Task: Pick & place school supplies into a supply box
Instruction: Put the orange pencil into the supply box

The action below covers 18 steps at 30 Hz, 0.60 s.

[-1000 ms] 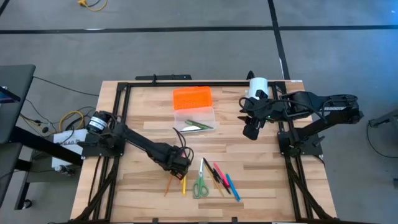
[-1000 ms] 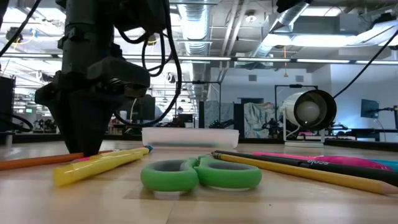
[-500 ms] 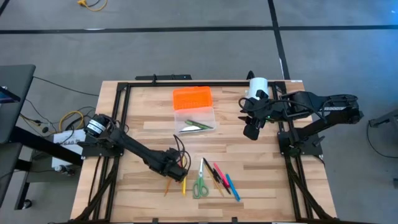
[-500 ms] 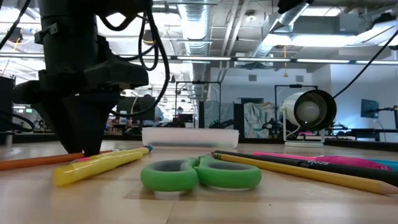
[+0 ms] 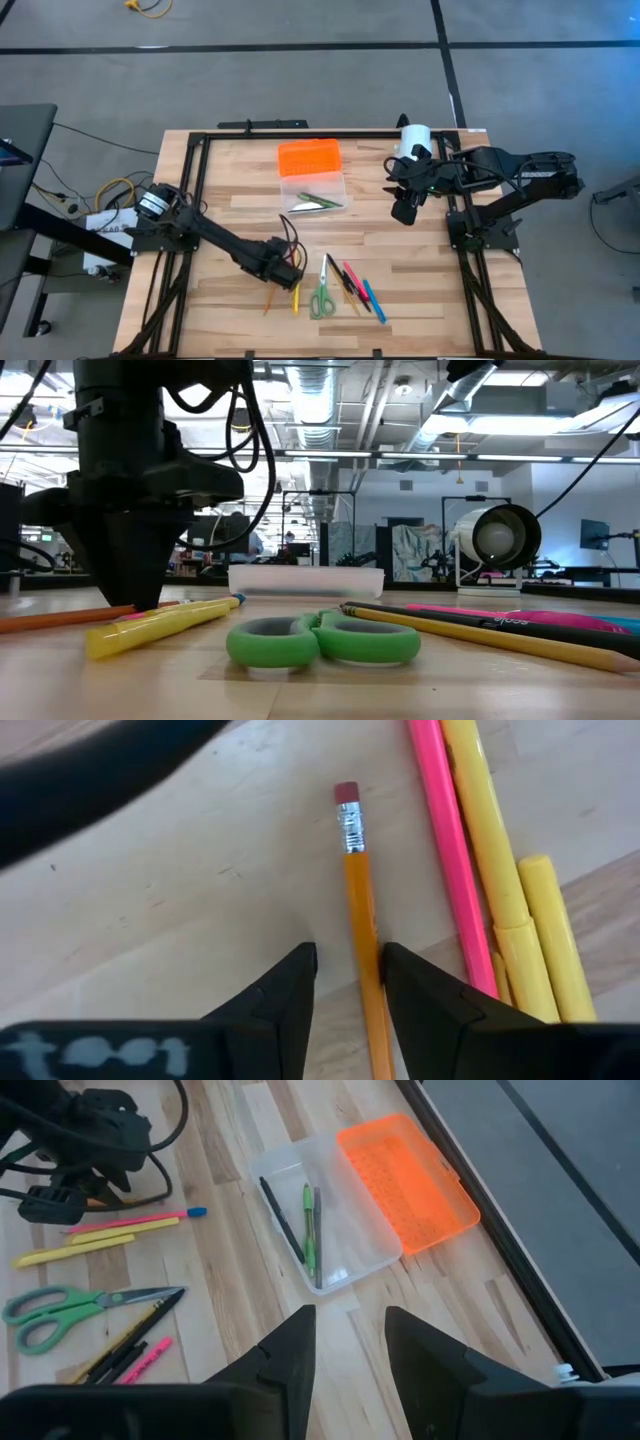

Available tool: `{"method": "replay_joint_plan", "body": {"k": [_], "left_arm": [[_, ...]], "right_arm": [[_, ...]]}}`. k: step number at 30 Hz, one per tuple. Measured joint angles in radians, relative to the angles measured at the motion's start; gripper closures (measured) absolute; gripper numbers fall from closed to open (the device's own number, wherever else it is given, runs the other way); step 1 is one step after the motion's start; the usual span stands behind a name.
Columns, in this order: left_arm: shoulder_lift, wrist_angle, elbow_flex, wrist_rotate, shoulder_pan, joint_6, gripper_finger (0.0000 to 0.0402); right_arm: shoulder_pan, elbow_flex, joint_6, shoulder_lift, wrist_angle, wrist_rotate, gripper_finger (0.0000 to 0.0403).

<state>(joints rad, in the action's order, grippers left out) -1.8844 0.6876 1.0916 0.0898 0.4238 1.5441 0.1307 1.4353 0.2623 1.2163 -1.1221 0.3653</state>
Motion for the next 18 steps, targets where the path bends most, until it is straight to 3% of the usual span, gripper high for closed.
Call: {"method": "replay_joint_plan", "body": {"k": [8, 18], "left_arm": [[0.000, -0.002, 0.000, -0.011, -0.008, -0.016, 0.0296], [0.000, -0.010, 0.000, 0.018, -0.005, -0.016, 0.0359]], "right_arm": [[0.000, 0.000, 0.005, 0.000, 0.007, 0.000, 0.0285], [0.000, 0.000, 0.010, 0.000, 0.007, 0.000, 0.0285]]}}
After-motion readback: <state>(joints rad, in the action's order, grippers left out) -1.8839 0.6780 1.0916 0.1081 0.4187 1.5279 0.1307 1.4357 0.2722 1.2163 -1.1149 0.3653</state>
